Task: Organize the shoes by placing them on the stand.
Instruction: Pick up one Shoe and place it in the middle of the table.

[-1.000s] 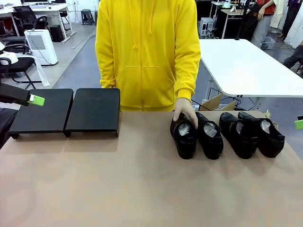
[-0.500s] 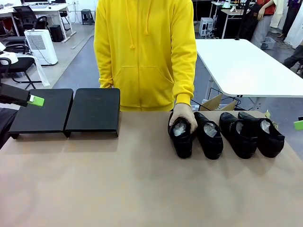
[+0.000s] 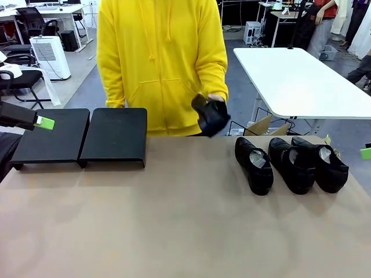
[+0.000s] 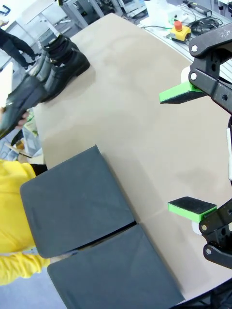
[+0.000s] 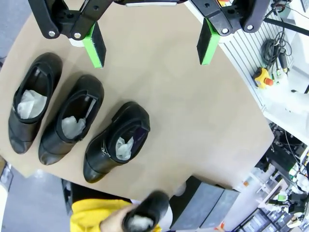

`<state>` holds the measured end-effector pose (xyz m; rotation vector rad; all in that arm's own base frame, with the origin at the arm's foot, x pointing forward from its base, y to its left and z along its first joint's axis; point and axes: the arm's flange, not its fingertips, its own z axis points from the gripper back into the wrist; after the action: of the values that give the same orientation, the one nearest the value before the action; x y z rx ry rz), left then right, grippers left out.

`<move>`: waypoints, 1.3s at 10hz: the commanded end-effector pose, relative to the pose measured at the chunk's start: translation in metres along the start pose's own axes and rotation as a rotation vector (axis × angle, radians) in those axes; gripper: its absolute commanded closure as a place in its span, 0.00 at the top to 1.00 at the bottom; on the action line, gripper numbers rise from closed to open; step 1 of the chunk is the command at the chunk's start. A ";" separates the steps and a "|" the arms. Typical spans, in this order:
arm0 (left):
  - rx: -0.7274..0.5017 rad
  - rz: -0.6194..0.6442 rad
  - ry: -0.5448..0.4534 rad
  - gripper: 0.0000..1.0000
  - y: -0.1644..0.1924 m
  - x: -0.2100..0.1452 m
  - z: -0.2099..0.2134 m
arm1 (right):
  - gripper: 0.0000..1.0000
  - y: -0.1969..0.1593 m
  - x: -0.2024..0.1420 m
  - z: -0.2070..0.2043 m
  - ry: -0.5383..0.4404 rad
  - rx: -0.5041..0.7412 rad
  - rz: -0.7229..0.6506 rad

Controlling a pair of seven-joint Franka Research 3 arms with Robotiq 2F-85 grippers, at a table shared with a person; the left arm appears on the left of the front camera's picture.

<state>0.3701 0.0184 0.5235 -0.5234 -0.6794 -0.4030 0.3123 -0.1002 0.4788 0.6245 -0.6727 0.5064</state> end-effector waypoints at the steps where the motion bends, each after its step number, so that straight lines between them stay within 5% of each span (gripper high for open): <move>1: -0.020 -0.017 -0.008 1.00 0.001 0.000 0.001 | 1.00 -0.004 0.002 0.002 -0.018 0.015 0.023; 2: -0.020 -0.017 -0.008 1.00 0.001 0.000 0.001 | 1.00 0.000 0.000 0.000 0.000 0.000 0.000; 7: -0.020 -0.017 -0.008 1.00 0.001 0.000 0.001 | 1.00 -0.026 0.100 -0.064 0.239 -0.229 -0.065; 9: -0.020 -0.017 -0.008 1.00 0.001 0.000 0.001 | 1.00 -0.050 0.121 -0.102 0.391 -0.312 -0.199; 13: -0.020 -0.017 -0.008 1.00 0.001 0.000 0.001 | 1.00 -0.084 0.133 -0.143 0.502 -0.421 -0.251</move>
<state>0.3698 0.0184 0.5238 -0.5214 -0.6785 -0.4050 0.5100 -0.0365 0.4391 0.1837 -0.2259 0.2559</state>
